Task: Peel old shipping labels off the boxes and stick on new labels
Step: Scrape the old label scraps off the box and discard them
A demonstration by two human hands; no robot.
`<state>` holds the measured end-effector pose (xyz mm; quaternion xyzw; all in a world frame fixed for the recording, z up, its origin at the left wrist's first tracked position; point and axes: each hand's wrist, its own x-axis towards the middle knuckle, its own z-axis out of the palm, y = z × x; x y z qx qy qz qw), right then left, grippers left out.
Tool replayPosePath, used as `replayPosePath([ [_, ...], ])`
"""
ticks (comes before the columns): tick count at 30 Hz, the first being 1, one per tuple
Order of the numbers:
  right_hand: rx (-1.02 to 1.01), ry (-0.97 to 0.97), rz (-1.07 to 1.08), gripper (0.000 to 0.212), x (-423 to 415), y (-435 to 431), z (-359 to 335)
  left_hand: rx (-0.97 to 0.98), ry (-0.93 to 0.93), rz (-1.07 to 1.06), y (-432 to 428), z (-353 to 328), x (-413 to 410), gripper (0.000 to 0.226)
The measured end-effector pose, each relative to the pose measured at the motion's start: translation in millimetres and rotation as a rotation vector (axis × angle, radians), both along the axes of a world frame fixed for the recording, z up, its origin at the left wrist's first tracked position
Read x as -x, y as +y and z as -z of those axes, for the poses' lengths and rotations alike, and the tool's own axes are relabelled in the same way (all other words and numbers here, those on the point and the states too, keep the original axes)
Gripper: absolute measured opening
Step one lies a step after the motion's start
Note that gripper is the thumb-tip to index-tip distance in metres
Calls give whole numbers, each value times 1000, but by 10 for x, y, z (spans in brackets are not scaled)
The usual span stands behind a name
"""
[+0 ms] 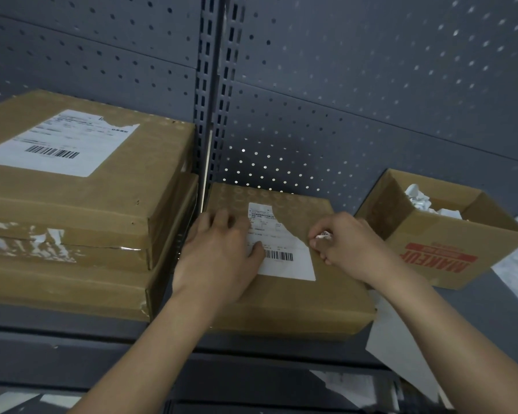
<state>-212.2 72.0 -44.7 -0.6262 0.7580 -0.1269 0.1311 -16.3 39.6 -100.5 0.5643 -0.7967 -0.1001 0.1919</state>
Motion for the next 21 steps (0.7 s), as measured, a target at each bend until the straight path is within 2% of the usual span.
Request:
replayPosePath([
  [13,-61,267,-91,29,-125,-34,113,10,1,8,17,-5,-7,48],
  [15,-89,280,-109,33,-126,-28,129,10,4,6,17,-7,-7,48],
  [21,-132,197,-215,21,12,11,135,14,8,8,19,-10,-1,48],
])
